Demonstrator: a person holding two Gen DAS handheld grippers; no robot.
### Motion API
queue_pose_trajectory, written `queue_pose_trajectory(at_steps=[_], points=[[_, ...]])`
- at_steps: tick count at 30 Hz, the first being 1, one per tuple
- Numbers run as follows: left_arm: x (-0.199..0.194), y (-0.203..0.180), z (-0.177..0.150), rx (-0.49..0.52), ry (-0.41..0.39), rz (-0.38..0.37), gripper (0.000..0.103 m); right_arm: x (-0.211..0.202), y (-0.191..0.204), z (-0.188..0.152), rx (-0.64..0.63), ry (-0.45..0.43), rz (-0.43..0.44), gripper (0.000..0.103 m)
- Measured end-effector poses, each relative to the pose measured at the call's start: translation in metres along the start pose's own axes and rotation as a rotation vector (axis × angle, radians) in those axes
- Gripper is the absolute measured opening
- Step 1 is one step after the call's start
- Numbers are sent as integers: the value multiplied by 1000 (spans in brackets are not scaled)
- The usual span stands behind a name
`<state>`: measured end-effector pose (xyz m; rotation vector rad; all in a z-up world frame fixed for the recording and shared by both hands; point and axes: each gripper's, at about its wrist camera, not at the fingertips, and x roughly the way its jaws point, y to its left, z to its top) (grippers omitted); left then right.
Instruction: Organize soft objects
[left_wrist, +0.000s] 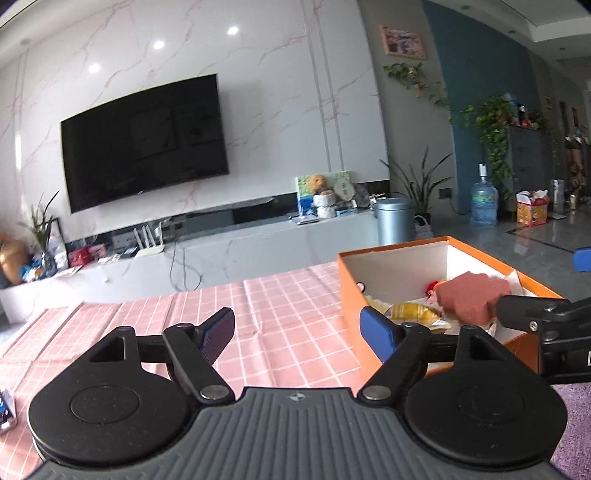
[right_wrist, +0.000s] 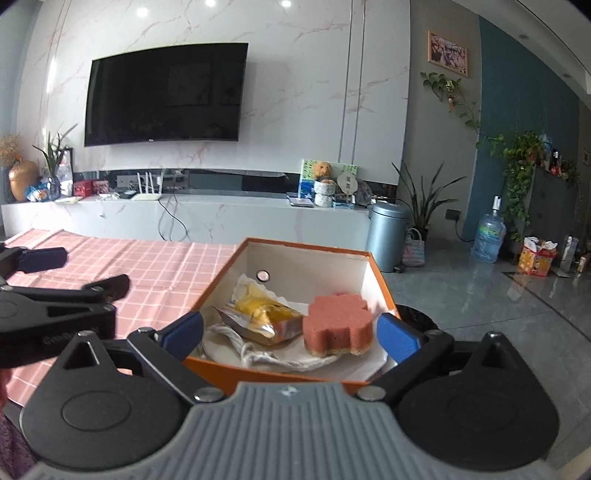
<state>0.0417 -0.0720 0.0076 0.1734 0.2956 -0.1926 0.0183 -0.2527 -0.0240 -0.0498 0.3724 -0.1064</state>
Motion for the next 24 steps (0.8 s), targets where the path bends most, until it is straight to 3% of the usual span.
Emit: queue_pose_trajectory(at_steps=[11, 24], points=[[3, 7, -10, -44, 112, 20, 93, -3, 0, -7, 19, 45, -36, 100], [1, 14, -22, -73, 179, 39, 93, 8, 2, -15, 48, 121, -25, 100]])
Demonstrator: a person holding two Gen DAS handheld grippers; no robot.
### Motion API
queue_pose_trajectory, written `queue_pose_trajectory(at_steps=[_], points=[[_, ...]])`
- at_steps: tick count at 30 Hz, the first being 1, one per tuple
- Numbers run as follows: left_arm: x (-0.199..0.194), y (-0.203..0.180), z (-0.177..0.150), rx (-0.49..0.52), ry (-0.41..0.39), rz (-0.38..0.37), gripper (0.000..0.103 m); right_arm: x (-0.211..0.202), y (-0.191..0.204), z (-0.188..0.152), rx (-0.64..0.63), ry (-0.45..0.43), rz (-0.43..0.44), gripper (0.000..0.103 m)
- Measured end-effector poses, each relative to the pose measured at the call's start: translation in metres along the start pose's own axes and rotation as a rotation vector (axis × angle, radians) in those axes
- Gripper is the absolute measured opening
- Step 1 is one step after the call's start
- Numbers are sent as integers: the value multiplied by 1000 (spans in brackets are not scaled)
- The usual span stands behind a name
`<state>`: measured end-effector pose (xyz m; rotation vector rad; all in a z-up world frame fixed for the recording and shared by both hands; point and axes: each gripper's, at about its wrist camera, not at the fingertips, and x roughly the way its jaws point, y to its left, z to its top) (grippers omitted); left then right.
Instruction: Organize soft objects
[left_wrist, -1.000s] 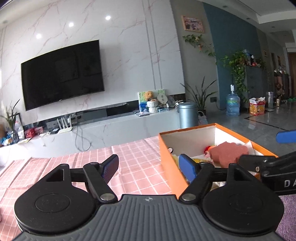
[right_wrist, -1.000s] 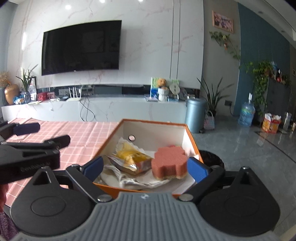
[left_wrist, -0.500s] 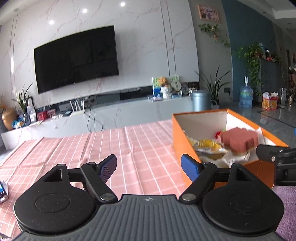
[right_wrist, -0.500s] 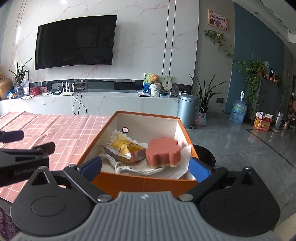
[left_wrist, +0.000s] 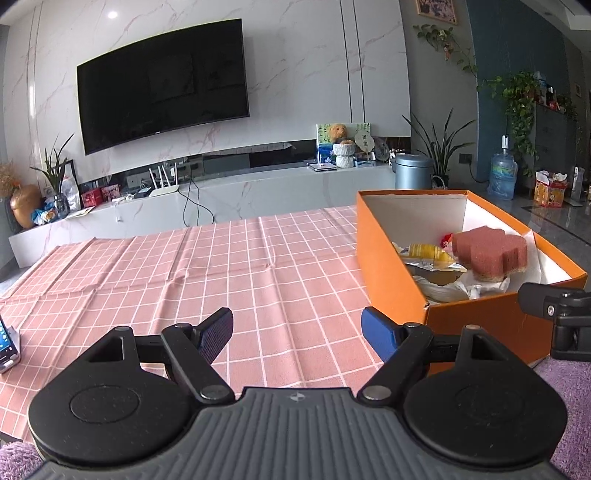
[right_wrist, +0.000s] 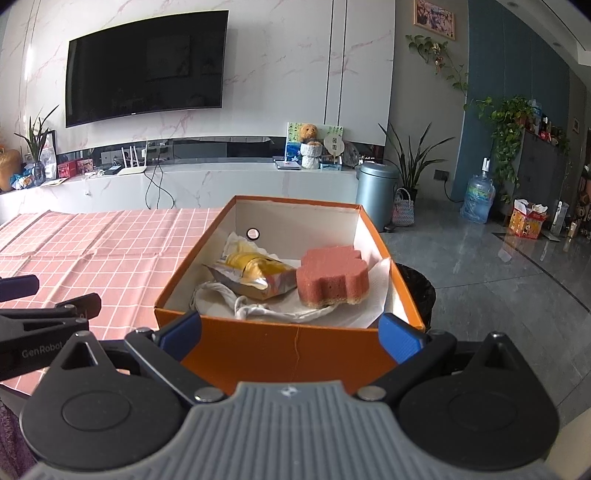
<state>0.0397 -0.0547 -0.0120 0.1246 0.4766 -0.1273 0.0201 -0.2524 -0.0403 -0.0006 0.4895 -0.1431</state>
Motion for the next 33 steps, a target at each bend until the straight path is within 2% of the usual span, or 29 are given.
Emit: queue_pose_trajectory(at_steps=[33], points=[[1, 4, -1, -8, 16, 7, 93, 4, 1, -4, -17, 6, 6, 100]])
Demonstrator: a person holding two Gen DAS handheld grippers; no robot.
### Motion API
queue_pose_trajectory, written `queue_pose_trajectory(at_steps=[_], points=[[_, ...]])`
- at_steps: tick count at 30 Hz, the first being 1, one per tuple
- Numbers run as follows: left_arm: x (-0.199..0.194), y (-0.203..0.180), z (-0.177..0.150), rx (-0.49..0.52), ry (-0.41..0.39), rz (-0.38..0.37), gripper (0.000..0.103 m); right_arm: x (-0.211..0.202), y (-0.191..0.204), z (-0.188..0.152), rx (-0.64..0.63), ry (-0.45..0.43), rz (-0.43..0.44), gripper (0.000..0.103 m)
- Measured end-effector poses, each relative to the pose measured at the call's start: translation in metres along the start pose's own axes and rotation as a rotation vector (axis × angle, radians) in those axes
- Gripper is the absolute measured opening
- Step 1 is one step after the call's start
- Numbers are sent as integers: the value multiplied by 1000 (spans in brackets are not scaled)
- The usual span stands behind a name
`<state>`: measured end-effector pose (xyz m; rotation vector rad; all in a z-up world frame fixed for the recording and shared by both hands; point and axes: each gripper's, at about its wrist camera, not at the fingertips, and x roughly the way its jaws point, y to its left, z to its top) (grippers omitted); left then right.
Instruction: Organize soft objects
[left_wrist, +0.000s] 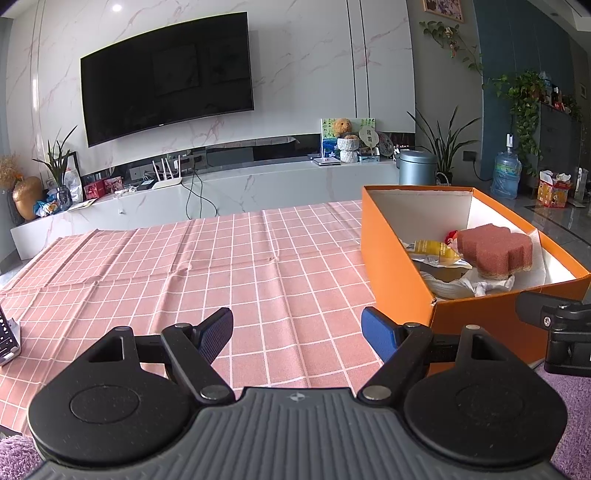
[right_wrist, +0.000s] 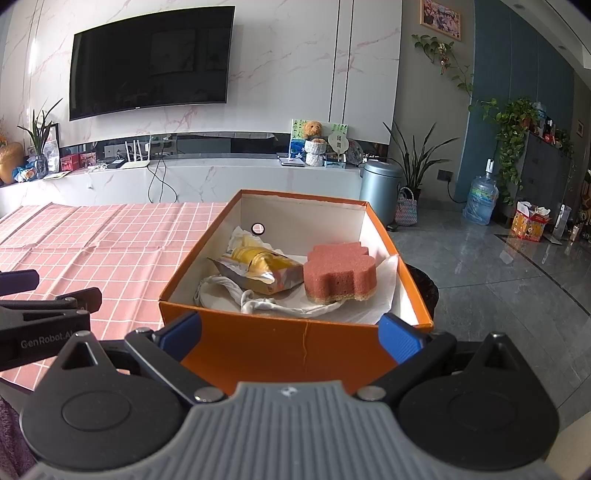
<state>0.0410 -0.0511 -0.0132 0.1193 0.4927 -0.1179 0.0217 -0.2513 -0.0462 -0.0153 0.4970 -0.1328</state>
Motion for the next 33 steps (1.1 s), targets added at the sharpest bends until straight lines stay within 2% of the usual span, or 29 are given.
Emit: queue_pose_trajectory(at_steps=[33], points=[[0, -1, -3, -5, 3, 2, 93, 4, 0, -4, -7, 3, -10, 100]])
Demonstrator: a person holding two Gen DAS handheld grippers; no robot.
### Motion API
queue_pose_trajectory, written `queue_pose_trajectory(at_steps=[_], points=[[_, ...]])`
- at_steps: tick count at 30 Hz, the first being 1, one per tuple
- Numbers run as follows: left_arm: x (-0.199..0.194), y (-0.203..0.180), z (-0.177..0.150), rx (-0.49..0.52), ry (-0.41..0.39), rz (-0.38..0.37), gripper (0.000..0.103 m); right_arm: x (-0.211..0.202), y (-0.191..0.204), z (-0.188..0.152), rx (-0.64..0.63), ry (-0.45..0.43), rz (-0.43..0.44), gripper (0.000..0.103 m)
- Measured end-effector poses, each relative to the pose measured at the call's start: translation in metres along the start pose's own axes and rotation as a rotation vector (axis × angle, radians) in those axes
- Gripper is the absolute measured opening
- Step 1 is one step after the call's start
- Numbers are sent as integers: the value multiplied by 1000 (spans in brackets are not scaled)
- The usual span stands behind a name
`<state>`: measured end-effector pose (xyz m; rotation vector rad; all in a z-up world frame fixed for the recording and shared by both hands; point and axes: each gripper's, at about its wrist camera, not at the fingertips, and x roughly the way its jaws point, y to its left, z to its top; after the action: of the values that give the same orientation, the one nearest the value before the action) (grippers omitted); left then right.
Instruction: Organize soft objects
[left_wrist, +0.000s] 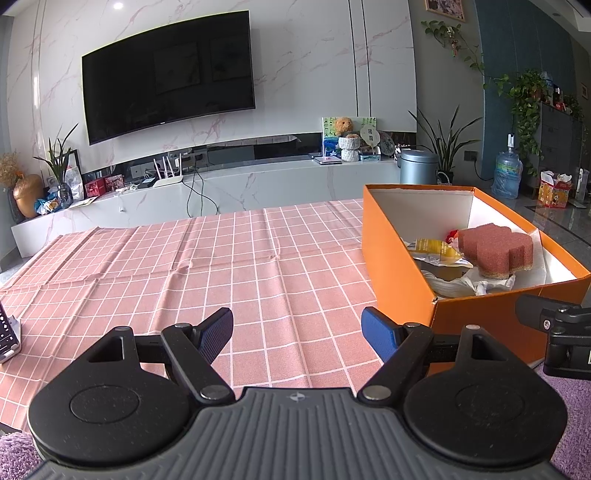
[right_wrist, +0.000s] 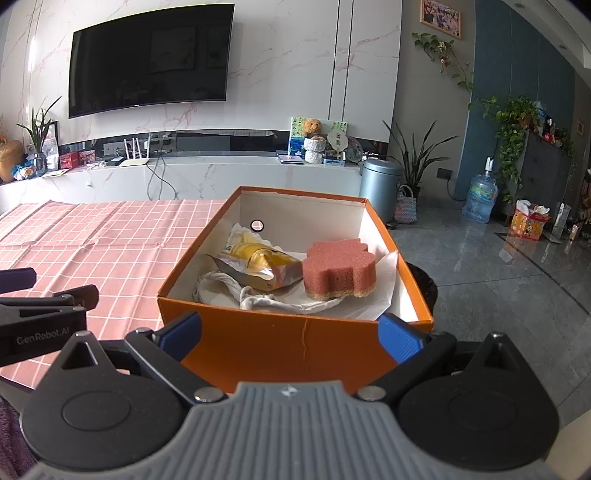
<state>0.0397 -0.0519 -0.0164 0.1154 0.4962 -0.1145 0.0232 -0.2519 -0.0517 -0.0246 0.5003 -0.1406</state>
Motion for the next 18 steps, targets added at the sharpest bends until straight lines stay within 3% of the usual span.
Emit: queue_pose_trajectory(at_steps=[18], points=[[0, 1, 0, -1, 0, 1, 93, 1, -8, 1, 14, 9, 9, 100]])
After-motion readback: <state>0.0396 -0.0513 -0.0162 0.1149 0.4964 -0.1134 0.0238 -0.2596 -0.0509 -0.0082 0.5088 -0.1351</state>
